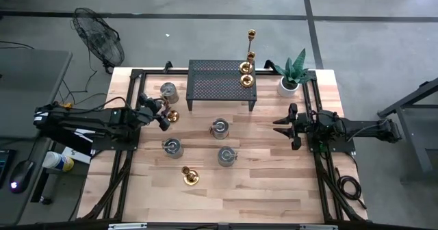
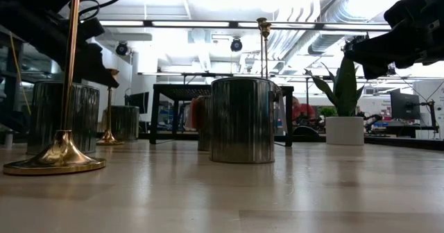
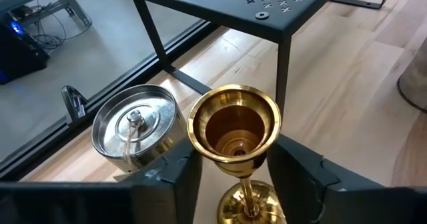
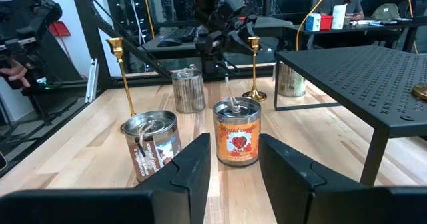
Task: Pick & Place candle stick holders
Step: Put the gold candle holder on the shelf
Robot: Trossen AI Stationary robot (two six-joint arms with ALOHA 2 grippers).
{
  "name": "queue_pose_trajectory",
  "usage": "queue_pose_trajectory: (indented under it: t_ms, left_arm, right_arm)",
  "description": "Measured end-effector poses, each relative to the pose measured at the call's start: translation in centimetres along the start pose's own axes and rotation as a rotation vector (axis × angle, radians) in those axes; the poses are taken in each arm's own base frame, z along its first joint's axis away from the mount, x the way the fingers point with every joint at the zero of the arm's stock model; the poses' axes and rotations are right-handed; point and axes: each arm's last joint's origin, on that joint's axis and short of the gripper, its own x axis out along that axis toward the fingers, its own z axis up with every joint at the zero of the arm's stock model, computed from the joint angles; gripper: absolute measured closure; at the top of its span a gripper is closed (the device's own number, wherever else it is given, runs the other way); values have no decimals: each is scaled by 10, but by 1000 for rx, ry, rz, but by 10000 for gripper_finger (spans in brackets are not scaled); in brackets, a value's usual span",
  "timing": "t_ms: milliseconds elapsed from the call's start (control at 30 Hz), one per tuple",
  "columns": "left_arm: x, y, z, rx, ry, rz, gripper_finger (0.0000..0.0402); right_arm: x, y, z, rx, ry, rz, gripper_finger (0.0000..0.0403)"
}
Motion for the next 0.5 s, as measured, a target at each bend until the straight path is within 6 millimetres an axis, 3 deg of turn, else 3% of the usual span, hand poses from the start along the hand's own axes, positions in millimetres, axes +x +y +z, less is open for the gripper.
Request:
queue_pose_trajectory:
  t_ms: [267,500]
  left_arm:
    - [0,0,-1,6,8,-5,288]
    - [0,0,-1,10,12,-3,284]
  right_arm:
    - [0,0,0,0,0,0,285]
    - [0,0,0,0,0,0,285]
